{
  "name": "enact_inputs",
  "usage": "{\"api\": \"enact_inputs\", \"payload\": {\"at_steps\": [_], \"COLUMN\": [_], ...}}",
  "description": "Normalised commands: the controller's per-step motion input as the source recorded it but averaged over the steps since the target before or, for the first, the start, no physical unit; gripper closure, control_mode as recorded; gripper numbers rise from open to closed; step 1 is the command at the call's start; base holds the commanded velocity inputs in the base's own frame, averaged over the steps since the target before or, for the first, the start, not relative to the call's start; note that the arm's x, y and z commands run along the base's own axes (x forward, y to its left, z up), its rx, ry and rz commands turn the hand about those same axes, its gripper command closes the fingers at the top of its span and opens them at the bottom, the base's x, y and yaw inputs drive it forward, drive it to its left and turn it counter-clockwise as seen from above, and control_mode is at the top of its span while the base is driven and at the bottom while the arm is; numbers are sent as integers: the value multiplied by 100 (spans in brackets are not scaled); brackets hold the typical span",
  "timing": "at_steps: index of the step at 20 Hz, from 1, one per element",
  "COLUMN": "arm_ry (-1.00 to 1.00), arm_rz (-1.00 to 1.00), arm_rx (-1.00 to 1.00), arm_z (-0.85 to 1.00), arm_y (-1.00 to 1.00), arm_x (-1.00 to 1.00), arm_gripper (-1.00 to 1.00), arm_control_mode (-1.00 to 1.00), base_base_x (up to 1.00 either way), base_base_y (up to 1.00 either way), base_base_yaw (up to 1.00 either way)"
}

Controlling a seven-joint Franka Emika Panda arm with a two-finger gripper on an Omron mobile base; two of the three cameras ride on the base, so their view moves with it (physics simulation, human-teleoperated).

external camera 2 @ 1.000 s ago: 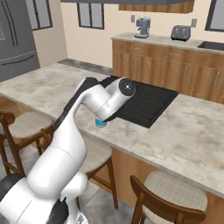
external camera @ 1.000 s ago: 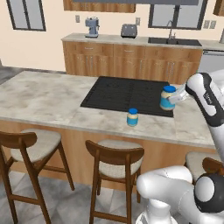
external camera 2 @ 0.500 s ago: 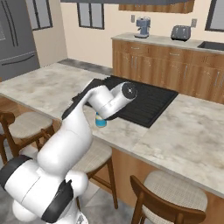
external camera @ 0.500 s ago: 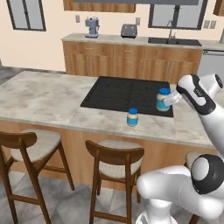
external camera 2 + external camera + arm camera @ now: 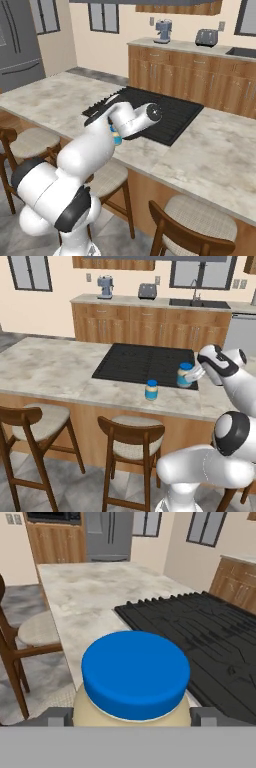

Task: The dining table condiment station is running low on mayonnaise. Refill the condiment station by opening the cabinet and taking the mayonnaise from the cabinet and placing it on the dining table.

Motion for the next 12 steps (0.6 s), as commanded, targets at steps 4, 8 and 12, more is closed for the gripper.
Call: {"api": "enact_inputs", "payload": {"at_steps": [4, 8, 12], "arm_ry": [0, 0, 0], "arm_rz": [3, 1, 0], "arm_rx": [0, 0, 0], "arm_z": [-49, -46, -44], "arm_y": [0, 0, 0], "arm_x": [22, 18, 19], "arm_gripper": [100, 100, 100], "arm_control_mode": [-100, -100, -100], "base_base_x": [0, 0, 0], "base_base_y": [0, 0, 0], "base_base_yaw": [0, 0, 0]}}
